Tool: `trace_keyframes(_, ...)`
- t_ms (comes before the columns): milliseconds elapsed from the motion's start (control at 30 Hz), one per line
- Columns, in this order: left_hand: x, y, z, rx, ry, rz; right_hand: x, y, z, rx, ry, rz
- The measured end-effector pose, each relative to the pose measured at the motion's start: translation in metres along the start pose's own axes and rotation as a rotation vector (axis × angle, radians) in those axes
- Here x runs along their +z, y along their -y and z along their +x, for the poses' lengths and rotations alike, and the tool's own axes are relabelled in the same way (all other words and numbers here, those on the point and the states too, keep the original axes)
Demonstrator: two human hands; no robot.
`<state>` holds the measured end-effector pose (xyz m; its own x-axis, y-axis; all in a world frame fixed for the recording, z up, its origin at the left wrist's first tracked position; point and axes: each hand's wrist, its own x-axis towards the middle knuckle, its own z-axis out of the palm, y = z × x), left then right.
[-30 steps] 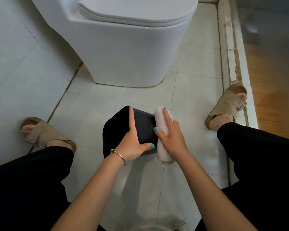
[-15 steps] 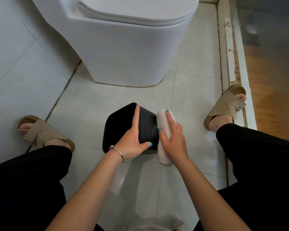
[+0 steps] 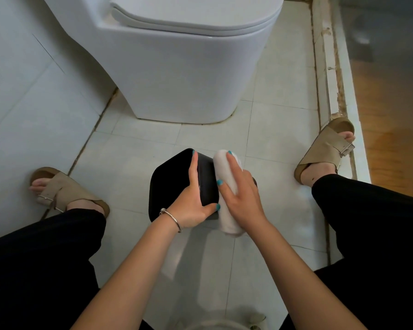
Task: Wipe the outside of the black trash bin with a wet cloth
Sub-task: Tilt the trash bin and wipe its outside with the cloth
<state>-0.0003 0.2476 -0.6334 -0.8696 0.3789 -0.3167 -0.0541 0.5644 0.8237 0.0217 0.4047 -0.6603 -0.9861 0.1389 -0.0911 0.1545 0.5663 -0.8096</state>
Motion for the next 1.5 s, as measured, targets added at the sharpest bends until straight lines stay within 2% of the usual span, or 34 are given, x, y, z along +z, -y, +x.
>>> trace_keyframes(233,0.0,0.0,0.003,0.014,0.009,0.05,0.0,-0.011,-0.002,-0.011,-0.043,-0.01)
trace_keyframes(500,-0.005,0.009,-0.003,0.008,-0.035,0.032,-0.001,-0.035,0.004,0.199,-0.069,-0.041)
trace_keyframes(633,-0.003,0.008,-0.005,-0.001,-0.048,0.003,0.003,-0.018,0.004,0.127,-0.042,-0.032)
trace_keyframes(800,-0.004,0.004,0.006,0.018,0.014,0.003,0.002,0.016,0.001,-0.071,0.055,-0.029)
trace_keyframes(933,-0.007,0.0,0.006,0.024,0.08,0.025,-0.002,0.011,0.0,-0.102,0.016,-0.027)
trace_keyframes(1100,-0.01,-0.001,0.015,0.04,0.091,0.026,-0.002,-0.012,0.006,-0.025,-0.042,-0.003)
trace_keyframes(1300,-0.007,-0.001,0.011,0.032,0.087,0.029,-0.006,-0.045,0.013,0.222,-0.082,-0.013)
trace_keyframes(1500,-0.009,0.001,0.01,0.004,0.051,-0.019,0.0,-0.015,0.012,0.131,-0.028,-0.03)
